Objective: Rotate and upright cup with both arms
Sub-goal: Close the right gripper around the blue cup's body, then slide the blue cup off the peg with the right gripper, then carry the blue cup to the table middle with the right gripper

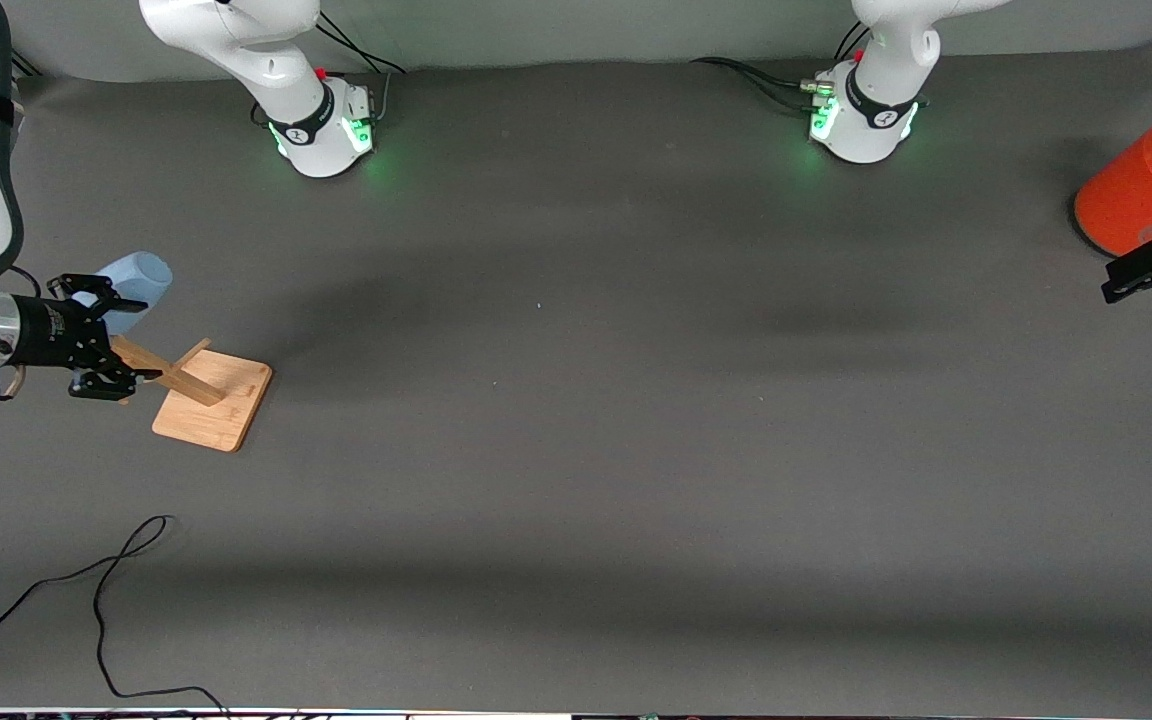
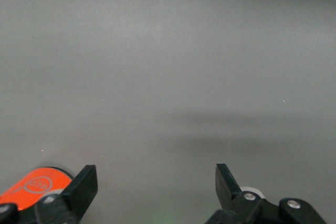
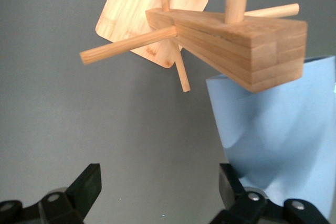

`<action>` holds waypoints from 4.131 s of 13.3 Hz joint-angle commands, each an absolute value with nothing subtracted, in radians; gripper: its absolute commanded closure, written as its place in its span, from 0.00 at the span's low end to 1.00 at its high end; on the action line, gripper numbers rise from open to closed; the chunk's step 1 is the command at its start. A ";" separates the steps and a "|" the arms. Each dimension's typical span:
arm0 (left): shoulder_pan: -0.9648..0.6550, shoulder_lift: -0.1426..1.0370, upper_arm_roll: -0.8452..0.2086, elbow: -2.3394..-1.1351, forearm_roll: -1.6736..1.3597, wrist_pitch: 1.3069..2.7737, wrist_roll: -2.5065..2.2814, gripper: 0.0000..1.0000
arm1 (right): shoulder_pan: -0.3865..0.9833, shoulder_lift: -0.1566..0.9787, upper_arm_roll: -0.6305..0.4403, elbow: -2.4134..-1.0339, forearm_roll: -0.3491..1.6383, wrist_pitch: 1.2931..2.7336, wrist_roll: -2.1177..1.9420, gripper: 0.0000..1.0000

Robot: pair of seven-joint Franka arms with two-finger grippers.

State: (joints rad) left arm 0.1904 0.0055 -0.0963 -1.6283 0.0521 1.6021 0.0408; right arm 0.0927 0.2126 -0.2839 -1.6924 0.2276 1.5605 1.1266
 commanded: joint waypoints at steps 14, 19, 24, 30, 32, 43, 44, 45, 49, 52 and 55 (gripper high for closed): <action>0.192 0.011 -0.094 -1.617 0.058 1.588 0.064 0.00 | 0.103 0.262 -0.281 -1.549 0.100 1.232 0.773 0.00; 0.193 0.011 -0.091 -1.618 0.055 1.589 0.069 0.00 | 0.103 0.265 -0.279 -1.598 0.107 1.238 0.765 0.00; 0.195 0.012 -0.091 -1.618 0.054 1.591 0.071 0.00 | 0.104 0.270 -0.273 -1.623 0.107 1.243 0.765 0.51; 0.195 0.017 -0.091 -1.618 0.054 1.591 0.071 0.00 | 0.103 0.262 -0.272 -1.582 0.113 1.230 0.779 0.88; 0.195 0.017 -0.091 -1.618 0.054 1.591 0.071 0.00 | 0.101 0.267 -0.253 -1.536 0.164 1.181 0.814 0.87; 0.195 0.015 -0.091 -1.614 0.054 1.585 0.069 0.00 | 0.124 0.279 -0.020 -1.448 0.308 1.120 1.215 0.87; 0.195 0.015 -0.091 -1.614 0.054 1.585 0.069 0.00 | 0.124 0.296 0.010 -1.434 0.310 1.124 1.242 0.87; 0.196 0.015 -0.091 -1.614 0.055 1.588 0.069 0.00 | 0.124 0.316 0.046 -1.421 0.314 1.134 1.274 0.87; 0.196 0.021 -0.089 -1.617 0.055 1.595 0.069 0.00 | 0.168 0.396 0.135 -1.382 0.318 1.259 1.325 0.86; 0.204 0.023 -0.089 -1.618 0.057 1.597 0.069 0.00 | 0.259 0.442 0.135 -1.379 0.266 1.380 1.310 0.86; 0.206 0.023 -0.089 -1.620 0.058 1.595 0.071 0.00 | 0.372 0.514 0.135 -1.355 0.203 1.526 1.284 0.88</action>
